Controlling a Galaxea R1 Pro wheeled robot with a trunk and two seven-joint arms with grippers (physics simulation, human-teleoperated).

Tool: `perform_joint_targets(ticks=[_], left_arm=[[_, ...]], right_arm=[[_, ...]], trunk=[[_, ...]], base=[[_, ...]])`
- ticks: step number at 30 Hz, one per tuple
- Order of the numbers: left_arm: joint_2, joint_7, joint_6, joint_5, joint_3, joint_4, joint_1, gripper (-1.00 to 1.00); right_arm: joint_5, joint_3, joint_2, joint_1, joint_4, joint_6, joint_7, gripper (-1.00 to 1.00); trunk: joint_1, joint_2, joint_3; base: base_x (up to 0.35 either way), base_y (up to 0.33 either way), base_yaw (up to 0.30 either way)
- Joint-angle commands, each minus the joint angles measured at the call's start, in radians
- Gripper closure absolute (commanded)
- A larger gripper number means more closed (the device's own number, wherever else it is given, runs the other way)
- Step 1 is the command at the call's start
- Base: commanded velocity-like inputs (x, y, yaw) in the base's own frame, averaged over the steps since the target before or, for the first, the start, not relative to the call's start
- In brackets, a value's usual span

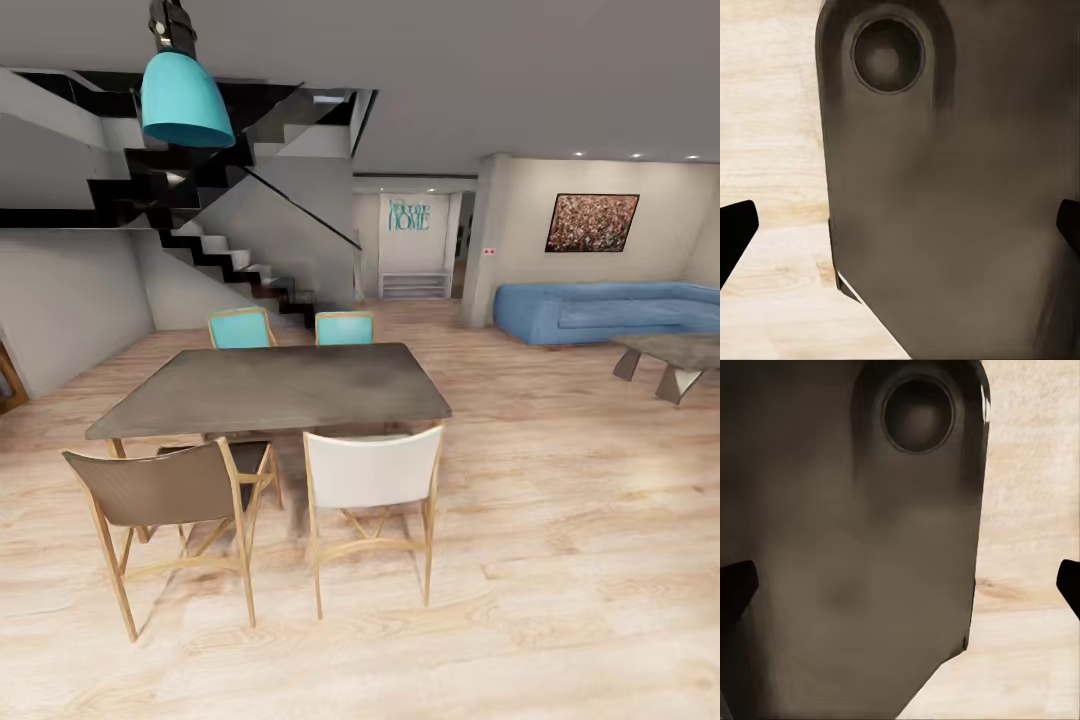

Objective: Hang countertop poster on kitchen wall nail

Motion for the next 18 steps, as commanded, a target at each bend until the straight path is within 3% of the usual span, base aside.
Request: perform_joint_targets(ticks=[1, 18], left_arm=[[0.000, 0.000, 0.000, 0.000, 0.000, 0.000, 0.000, -1.00], [-0.008, -0.012, -0.004, -0.002, -0.007, -0.002, -0.002, -1.00]], right_arm=[[0.000, 0.000, 0.000, 0.000, 0.000, 0.000, 0.000, -1.00], [-0.002, 0.004, 0.005, -0.002, 0.002, -0.001, 0.001, -1.00]], trunk=[[0.000, 0.000, 0.000], [0.000, 0.000, 0.000]], base=[[0.000, 0.000, 0.000], [0.000, 0.000, 0.000]])
